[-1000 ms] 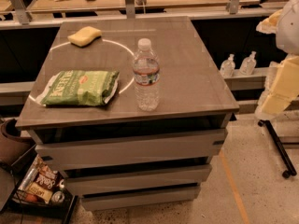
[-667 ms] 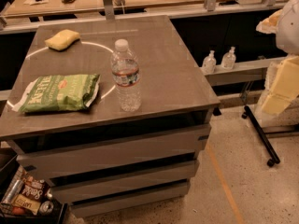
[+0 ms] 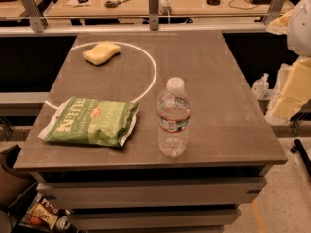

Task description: Move water bottle near sponge

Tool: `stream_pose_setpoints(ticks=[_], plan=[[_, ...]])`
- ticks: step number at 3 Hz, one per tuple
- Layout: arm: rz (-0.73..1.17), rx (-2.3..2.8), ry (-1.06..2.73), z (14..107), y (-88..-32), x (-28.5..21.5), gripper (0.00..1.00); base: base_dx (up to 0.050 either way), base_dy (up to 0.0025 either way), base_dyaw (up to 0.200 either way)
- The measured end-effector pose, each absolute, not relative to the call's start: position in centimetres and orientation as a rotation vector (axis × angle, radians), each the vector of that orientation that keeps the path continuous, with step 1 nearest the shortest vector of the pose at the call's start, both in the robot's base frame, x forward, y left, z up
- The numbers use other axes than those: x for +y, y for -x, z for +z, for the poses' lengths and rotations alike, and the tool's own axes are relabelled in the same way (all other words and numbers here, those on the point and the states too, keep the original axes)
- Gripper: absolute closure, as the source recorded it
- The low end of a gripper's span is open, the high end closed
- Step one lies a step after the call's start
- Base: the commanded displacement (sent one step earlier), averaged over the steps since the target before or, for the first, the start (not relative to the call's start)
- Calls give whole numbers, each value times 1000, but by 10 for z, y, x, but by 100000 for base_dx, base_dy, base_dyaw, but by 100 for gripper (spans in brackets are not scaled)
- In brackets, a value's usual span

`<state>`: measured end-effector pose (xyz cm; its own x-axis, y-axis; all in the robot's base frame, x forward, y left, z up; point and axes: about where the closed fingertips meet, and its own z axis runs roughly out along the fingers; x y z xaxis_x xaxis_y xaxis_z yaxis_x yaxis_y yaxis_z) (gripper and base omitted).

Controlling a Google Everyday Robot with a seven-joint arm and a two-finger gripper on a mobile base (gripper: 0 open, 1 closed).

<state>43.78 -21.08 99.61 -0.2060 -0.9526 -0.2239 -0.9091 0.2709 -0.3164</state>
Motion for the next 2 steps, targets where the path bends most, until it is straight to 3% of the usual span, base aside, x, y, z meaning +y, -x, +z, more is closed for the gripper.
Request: stream_pose_setpoints(ticks=[2], plan=[[-106,2142,1676,991,-437,-204,0,0,0,0]])
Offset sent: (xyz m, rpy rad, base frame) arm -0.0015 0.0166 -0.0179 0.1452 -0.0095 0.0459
